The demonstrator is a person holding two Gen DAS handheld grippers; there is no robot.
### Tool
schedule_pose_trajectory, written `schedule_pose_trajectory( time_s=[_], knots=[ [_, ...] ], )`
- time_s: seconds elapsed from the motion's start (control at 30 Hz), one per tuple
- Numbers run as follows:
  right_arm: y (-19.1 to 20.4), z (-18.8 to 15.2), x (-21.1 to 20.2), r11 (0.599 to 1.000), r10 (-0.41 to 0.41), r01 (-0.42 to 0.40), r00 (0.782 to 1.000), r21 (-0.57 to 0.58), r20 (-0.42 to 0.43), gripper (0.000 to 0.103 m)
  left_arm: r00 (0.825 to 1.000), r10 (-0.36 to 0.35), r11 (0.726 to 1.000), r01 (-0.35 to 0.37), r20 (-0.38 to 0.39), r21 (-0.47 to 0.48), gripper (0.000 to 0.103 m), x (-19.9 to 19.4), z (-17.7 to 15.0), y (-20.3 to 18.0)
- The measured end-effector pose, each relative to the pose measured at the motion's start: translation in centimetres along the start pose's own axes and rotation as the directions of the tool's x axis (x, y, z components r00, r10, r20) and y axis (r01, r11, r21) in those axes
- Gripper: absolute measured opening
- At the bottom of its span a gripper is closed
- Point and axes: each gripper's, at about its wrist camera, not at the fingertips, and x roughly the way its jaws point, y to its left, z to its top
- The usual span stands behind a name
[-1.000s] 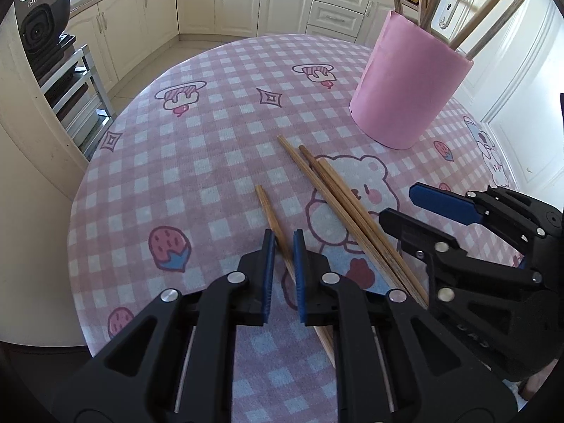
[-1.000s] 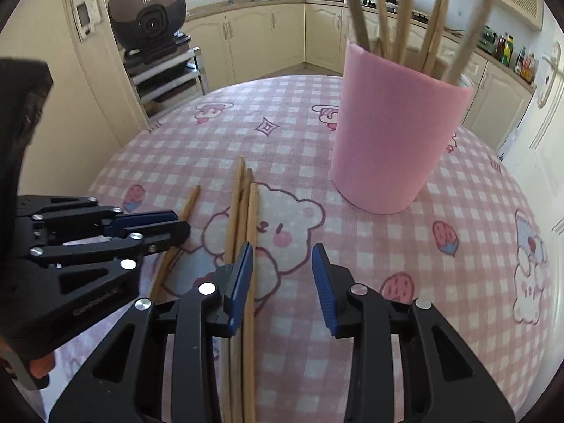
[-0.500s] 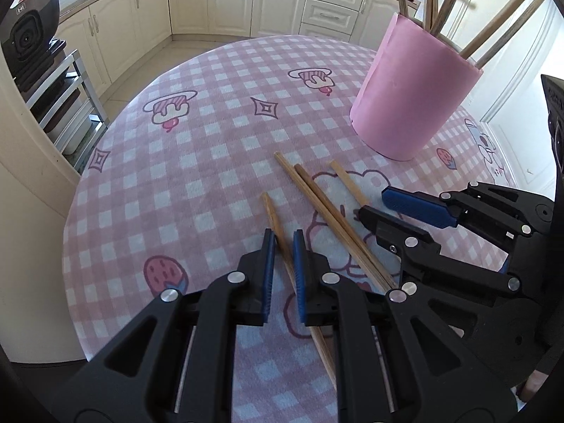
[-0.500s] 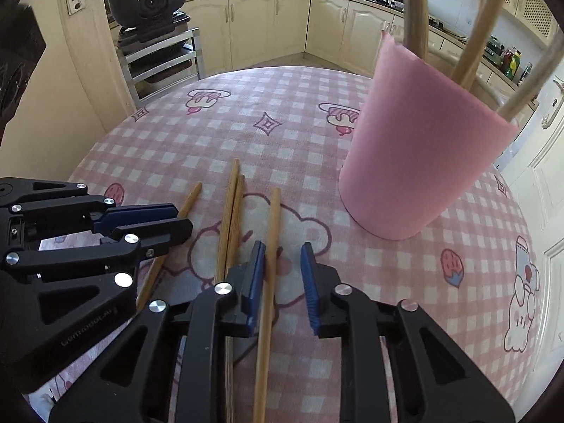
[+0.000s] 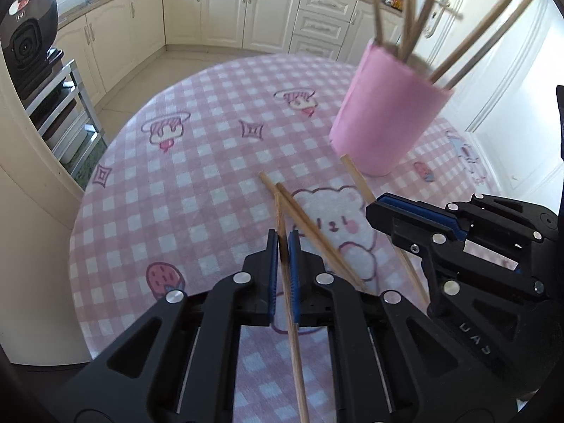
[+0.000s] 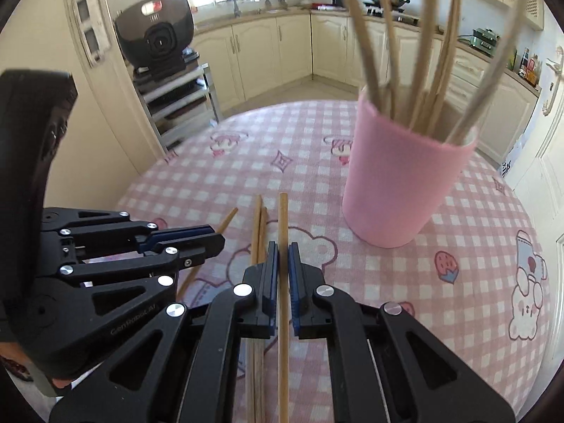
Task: Organize utensils
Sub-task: 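Lift both held chopsticks upright and carry them over the pink cup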
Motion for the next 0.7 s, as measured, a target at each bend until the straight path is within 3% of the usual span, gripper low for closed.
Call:
schedule_pose_trajectory(
  time_s=[0.2,0.4,0.7],
  knots=[
    [-0.5,0.2,-5.2,0.998,0.044,-0.049,0.991,0.037,0.128,0.005,0.994,-0.045,0.999,0.044,0.096,0.014,0.006,-5.0,0.6,-1.4],
    [-0.4,0.3,-9.9,0.998,0.035,-0.045,0.973,0.039,0.229,0.005,0.981,-0.102,0.995,0.098,0.167,0.034,0.006,-9.6,1.1,-2.5],
    [-1.2,-1.0,-8.3,0.998,0.017,-0.023,0.993,0.051,0.121,0.005,0.997,-0.069,0.998,0.068,0.045,0.008,0.007,-7.0,0.0,-2.6]
  ],
)
